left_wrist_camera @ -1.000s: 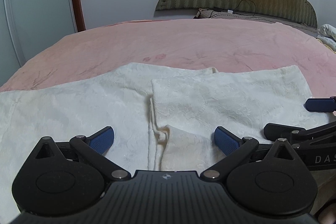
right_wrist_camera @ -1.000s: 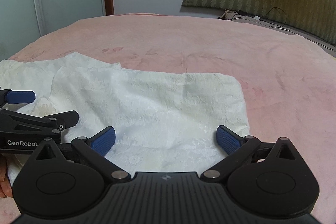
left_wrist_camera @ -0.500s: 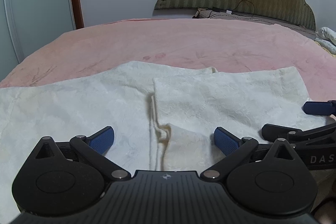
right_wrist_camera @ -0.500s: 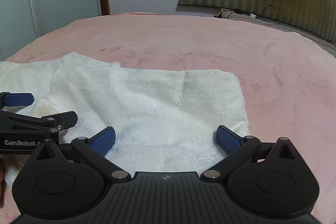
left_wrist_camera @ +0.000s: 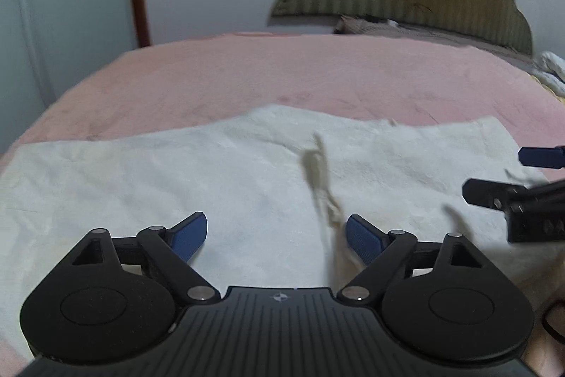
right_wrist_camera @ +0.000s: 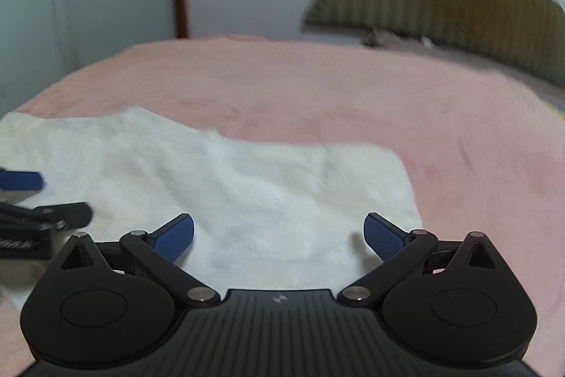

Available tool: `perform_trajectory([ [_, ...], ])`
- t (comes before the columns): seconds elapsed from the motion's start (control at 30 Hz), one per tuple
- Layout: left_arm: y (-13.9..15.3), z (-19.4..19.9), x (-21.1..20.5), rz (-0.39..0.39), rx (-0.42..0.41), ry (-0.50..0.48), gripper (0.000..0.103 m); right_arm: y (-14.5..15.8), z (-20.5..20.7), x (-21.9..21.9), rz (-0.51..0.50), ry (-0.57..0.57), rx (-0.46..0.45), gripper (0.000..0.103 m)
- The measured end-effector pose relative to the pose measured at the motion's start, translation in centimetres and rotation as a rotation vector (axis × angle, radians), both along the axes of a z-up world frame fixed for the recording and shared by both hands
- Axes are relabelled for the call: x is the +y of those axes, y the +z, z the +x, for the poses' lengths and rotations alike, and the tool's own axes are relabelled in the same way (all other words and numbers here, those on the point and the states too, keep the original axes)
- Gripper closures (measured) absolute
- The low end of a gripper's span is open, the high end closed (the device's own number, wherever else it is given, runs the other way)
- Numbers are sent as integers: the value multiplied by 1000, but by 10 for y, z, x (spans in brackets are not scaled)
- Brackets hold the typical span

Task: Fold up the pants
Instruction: 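Grasp the pants edge with the left gripper and lift it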

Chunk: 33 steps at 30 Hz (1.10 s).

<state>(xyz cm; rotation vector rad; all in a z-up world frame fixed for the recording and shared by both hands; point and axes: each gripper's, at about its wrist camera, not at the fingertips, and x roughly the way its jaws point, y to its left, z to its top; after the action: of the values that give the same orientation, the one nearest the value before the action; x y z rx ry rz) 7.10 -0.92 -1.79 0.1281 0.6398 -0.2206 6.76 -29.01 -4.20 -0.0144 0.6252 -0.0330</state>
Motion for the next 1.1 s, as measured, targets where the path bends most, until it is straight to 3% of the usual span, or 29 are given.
perform_trajectory([
  [0.1,8,-1,30,-11,-26,79,15,9,-6,41,-145,150,-70,0],
  [0.2,7,5,64,-1,15,172,15,-9,5,73,-240,279,-10,0],
  [0.23,7,5,75,-10,30,203,16,-18,10,76,-240,280,14,0],
  [0.27,8,2,87,-31,35,228,16,-20,10,70,-186,256,-21,0],
  [0.4,19,-12,127,-86,10,309,15,-13,14,47,-58,195,44,0],
  [0.47,23,-17,142,-92,-4,348,15,-3,-1,41,-57,166,-18,0],
  [0.57,28,-21,160,-136,1,385,15,13,-23,38,-23,252,-111,0],
  [0.83,40,-32,193,-145,-23,519,16,18,-28,111,-85,519,-148,0],
  [0.97,45,-41,221,-258,21,576,15,18,-31,167,-129,697,-184,1],
  [1.1,36,-47,250,-491,132,595,15,6,-38,225,-287,844,-210,21],
])
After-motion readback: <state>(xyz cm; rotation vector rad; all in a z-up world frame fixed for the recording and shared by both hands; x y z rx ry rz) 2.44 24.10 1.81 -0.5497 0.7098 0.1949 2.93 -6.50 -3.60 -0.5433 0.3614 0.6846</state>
